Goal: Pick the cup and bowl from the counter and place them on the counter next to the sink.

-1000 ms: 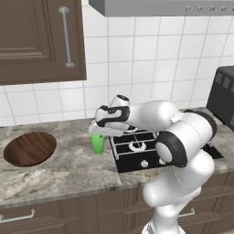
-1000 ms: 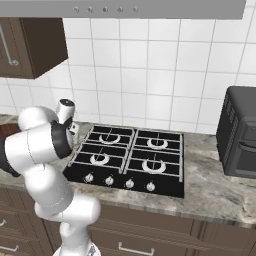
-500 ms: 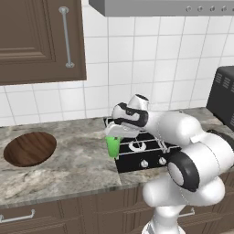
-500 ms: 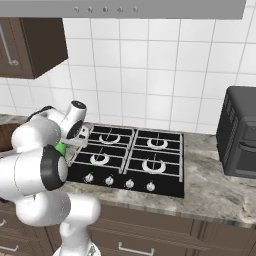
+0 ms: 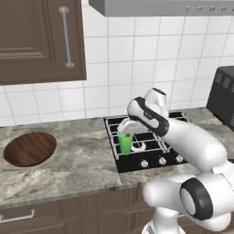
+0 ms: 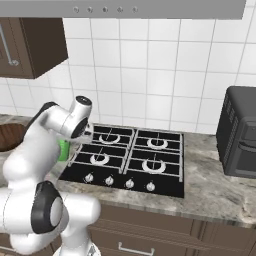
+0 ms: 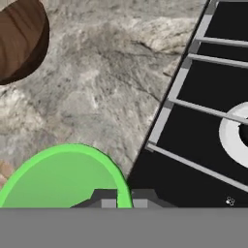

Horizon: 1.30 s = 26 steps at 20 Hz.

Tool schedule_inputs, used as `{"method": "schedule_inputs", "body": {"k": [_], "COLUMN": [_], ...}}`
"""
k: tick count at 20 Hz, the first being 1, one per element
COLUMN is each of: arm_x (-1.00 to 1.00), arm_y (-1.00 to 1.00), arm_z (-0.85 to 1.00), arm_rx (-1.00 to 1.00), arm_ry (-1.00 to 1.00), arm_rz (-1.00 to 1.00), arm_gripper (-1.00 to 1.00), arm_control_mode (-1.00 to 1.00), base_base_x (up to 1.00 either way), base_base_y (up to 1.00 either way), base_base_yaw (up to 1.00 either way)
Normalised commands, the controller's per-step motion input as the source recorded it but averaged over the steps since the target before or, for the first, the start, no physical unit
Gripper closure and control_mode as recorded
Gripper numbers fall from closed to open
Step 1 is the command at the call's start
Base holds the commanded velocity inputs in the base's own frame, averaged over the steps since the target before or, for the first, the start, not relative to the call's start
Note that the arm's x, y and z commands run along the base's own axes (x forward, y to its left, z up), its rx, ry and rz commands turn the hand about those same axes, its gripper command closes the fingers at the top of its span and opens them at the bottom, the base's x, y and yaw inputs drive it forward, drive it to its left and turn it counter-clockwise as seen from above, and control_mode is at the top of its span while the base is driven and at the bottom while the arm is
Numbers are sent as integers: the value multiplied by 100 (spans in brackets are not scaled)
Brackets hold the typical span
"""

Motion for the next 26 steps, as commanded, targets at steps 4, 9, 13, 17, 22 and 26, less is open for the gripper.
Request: {"method": "schedule_inputs", "body": {"k": [4,9,13,17,22,26], "arm_x": [-45,-68,-44,0,1,6], "arm_y": [-32,-30,-33,-36,-38,-36], "arm_z": [21,14,26,23,14,10], "arm_rx": [0,-1,-1,0,0,0], "arm_ry": [-32,-32,-20,0,8,9], "arm_rz": [14,15,9,-2,-12,-18], "arm_gripper": [100,100,100,100,100,100], "arm_control_mode": [-100,-100,-100,-100,-100,-100], "base_base_x": [0,0,0,0,0,0], "base_base_y": [0,0,0,0,0,0], "base_base_yaw": [0,0,0,0,0,0]}}
